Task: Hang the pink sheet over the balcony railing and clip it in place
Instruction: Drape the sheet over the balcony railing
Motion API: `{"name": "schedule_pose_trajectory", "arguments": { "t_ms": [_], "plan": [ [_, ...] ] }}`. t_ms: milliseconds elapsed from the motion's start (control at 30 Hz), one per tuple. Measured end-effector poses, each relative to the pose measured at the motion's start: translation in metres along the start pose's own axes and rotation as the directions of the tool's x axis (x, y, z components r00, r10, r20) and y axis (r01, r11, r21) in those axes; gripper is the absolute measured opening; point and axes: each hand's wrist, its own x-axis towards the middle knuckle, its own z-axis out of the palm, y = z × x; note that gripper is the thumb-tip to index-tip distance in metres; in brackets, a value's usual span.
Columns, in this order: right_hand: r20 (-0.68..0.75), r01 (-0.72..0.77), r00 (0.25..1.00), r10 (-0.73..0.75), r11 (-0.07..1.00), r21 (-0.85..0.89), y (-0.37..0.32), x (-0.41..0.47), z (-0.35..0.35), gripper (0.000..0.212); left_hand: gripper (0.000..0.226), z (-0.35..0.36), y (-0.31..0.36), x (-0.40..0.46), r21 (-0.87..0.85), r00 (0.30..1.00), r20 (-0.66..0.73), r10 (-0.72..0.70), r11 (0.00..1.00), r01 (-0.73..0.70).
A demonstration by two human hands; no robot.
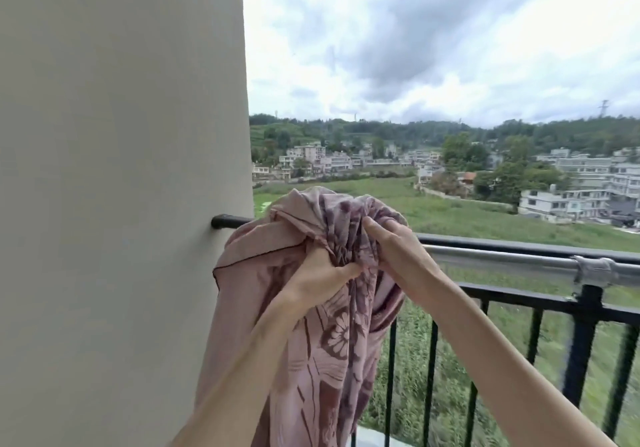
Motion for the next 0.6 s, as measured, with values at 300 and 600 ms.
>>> {"name": "schedule_pose_trajectory", "arguments": {
  "t_ms": [300,600],
  "plan": [
    [0.107,-0.079,0.991,0.080,0.997,-0.008,0.059,-0.053,0.034,0.081,0.026,-0.023,-0.039,-0.053,-0.247,0.993,-0.075,-0.093,0.966,0.072],
    [0.355,0.078,0.931,-0.087,0.996,0.039,0.074,-0.054,0.086,0.063,0.057,-0.059,-0.071,-0.050,-0.287,0.989,0.111,-0.093,0.950,0.121]
  ]
}}
